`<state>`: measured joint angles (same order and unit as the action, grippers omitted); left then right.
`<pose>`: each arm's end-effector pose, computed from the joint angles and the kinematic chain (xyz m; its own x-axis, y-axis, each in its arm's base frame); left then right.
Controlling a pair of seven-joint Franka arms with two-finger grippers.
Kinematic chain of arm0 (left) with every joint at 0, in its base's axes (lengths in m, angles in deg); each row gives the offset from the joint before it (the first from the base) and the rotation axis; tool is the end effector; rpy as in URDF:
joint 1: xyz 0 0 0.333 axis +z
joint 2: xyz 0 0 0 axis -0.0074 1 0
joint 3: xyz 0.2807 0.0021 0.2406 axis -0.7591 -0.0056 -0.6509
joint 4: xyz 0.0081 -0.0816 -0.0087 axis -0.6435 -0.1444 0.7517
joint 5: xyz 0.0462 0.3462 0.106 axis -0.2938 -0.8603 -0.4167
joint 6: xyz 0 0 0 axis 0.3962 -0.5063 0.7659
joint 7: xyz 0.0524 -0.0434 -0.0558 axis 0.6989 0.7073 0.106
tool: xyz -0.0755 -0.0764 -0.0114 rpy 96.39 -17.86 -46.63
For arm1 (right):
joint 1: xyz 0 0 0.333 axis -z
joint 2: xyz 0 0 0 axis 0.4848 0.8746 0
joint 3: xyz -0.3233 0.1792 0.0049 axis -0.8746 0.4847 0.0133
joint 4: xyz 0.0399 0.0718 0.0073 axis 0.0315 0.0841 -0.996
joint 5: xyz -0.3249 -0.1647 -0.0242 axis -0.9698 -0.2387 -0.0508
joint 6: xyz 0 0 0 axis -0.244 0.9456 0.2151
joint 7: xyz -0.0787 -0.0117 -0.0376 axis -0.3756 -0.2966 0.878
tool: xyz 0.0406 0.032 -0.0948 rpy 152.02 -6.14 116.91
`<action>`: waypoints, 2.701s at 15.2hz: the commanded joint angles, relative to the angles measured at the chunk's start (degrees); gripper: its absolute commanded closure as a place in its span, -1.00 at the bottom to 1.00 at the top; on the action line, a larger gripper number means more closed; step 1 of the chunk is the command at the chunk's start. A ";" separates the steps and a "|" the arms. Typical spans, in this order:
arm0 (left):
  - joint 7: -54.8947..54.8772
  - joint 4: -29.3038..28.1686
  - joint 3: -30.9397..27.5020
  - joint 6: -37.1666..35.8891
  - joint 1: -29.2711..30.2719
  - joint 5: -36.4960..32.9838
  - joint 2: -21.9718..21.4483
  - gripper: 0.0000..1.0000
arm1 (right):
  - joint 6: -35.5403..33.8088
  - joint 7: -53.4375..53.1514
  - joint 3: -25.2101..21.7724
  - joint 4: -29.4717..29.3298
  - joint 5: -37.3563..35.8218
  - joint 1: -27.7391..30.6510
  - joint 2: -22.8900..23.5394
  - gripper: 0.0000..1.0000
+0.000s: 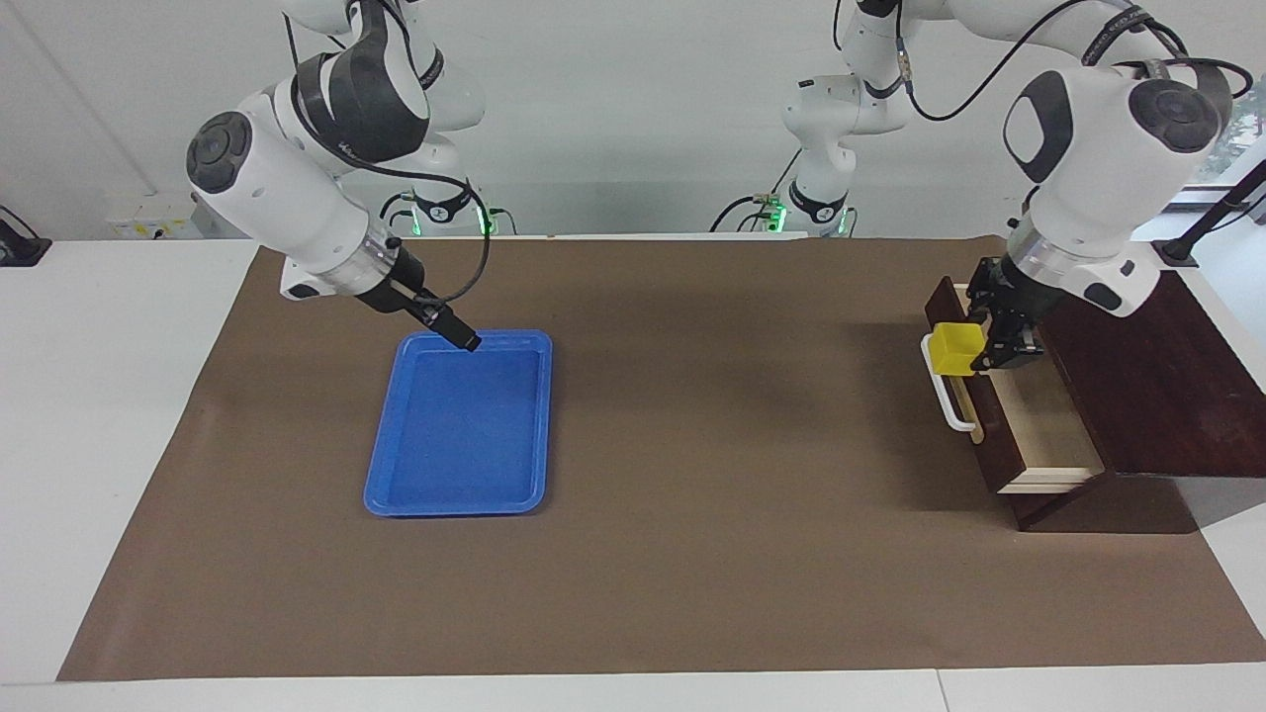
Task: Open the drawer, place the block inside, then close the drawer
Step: 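Lower the cube into the drawer with the left gripper while the right gripper retracts, then open the left gripper to release the cube inside the drawer, then push the drawer shut with the left gripper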
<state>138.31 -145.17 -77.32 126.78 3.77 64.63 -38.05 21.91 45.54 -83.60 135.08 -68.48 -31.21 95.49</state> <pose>0.6030 0.0044 0.6128 0.1717 0.9850 0.0199 0.9851 -0.1715 -0.0127 0.5530 0.0585 0.6034 0.8599 -0.4403 -0.2583 -0.4799 -0.8698 -0.1150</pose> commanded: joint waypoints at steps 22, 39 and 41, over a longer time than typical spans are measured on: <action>-2.24 -21.32 0.71 16.89 6.80 0.06 -3.78 0.58 | -1.65 35.51 4.23 3.69 -15.01 9.33 -9.59 -1.00; 7.43 -22.89 1.42 14.06 -8.23 -7.30 -8.09 -1.00 | -2.97 35.16 4.06 4.48 -14.48 9.15 -11.00 -1.00; 7.34 -24.13 1.42 17.14 -7.44 -9.25 -7.65 -1.00 | -2.97 35.07 3.88 4.48 -14.48 9.33 -11.00 -1.00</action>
<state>145.28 -165.48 -75.52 140.28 -4.39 57.51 -43.58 19.62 79.56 -80.33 139.29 -82.27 -23.27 85.16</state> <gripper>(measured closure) 0.000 0.000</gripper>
